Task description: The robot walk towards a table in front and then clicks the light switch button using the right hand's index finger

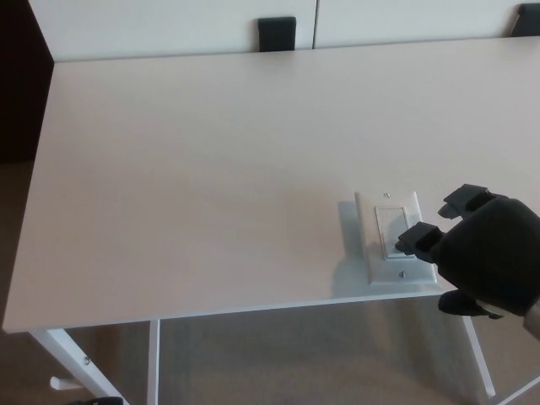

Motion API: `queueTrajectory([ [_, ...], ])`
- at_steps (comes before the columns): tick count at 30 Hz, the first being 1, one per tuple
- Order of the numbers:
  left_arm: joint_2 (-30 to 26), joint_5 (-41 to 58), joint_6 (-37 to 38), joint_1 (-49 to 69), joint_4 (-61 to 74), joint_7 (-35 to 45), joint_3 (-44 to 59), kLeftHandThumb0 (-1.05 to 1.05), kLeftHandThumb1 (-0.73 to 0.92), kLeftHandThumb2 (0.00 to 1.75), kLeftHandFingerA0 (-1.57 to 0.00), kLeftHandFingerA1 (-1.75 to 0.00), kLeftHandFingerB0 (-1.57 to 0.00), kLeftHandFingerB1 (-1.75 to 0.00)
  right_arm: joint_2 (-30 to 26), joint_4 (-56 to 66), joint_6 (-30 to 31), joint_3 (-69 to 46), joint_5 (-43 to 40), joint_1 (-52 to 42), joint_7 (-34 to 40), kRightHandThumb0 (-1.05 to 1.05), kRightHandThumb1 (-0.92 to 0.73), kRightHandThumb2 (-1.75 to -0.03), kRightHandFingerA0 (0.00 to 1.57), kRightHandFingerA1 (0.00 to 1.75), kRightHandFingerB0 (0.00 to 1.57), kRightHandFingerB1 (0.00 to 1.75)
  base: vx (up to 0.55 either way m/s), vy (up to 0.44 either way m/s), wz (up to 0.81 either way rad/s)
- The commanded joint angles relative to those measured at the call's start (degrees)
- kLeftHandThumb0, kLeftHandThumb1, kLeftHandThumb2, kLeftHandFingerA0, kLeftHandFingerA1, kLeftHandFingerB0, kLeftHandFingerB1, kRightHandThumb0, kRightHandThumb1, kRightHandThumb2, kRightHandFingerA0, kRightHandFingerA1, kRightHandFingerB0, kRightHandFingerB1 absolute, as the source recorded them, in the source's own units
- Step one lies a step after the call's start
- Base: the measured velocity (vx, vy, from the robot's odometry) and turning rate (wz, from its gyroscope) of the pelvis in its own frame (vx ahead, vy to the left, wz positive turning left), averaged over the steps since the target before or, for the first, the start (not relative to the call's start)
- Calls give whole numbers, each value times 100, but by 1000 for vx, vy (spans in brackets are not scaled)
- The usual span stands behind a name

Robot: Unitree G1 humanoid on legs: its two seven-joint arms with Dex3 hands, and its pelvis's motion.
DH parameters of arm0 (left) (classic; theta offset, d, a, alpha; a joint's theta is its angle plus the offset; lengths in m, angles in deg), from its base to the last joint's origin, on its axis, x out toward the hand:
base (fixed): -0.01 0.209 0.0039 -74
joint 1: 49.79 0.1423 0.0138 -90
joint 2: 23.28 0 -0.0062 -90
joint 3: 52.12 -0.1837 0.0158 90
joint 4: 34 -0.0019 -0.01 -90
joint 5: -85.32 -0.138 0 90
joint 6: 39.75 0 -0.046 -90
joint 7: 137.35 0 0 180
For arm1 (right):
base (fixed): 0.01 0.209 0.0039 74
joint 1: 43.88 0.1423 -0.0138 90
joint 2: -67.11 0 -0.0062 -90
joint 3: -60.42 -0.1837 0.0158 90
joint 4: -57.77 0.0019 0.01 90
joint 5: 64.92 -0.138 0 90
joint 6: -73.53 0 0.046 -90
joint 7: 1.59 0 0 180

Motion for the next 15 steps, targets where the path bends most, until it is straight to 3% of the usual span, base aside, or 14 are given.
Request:
queueTrajectory([
  [1,-55,80,-138,62,65,15,7,-19,55,56,-51,-43,-36,-36,-15,-165,70,66,141,77,92,-75,-59,-59,51,44,60,38,0,0,0],
  [5,-62,40,-89,7,25,-5,-17,-21,54,56,-51,-42,-37,-36,54,-276,161,149,234,170,87,-76,-58,-59,52,45,60,38,0,0,0],
  [6,-68,41,-91,-6,22,-3,-19,-20,54,56,-51,-42,-37,-36,66,-299,156,161,221,189,105,-83,-49,-94,48,55,52,48,0,0,0],
  [15,-97,68,-86,-69,-4,100,-42,-21,55,56,-51,-43,-35,-36,49,-352,122,296,268,163,179,-73,-44,-93,53,63,47,49,0,0,0],
])
